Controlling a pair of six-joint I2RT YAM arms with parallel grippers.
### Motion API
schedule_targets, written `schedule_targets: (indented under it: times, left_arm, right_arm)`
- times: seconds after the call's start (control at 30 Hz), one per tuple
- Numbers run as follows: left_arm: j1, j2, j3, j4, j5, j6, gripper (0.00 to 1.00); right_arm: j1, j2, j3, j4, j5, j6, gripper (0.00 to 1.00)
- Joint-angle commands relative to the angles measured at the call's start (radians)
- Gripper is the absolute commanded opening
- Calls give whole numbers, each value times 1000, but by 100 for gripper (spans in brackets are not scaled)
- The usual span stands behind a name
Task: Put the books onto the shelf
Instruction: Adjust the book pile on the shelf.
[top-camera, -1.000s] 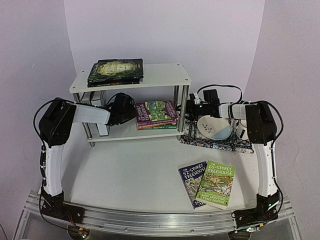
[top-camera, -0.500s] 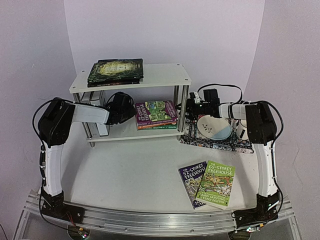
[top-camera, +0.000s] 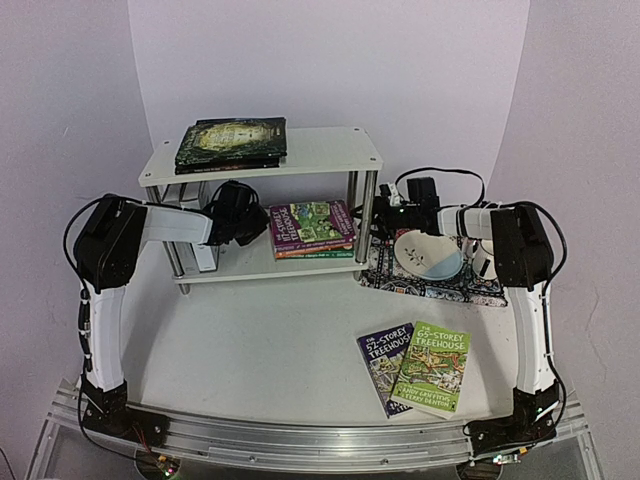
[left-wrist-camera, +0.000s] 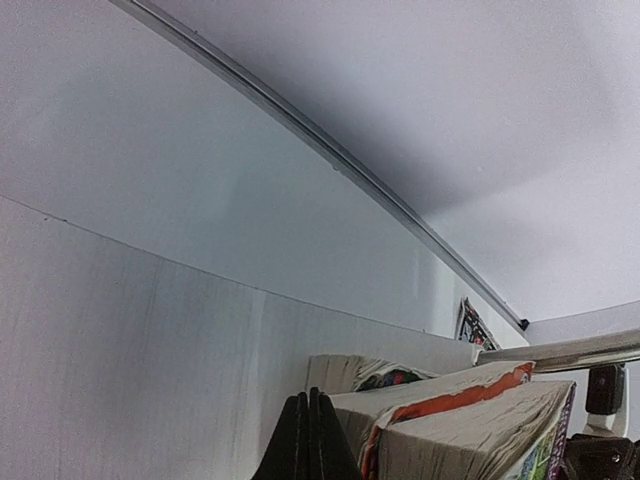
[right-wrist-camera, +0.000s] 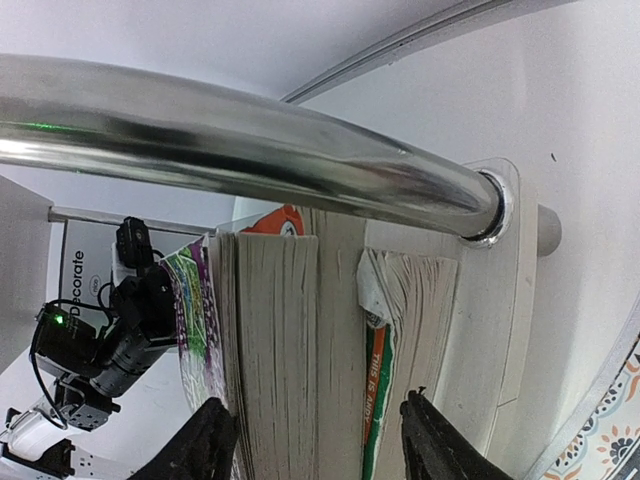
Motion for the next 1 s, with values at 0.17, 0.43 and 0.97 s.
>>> schedule_targets:
  times: [0.17,0.43,0.97]
  left_arm:
    - [5,43,94,39,121,-27,0]
    - [5,73,127,41,161,-25,0]
    - [5,77,142,42,177,-12,0]
  right_arm:
    - [2,-20,-4,43,-36,9,65]
    - [2,-38,-48,49,-11,22,67]
    - [3,33,5,85,-32,115,57]
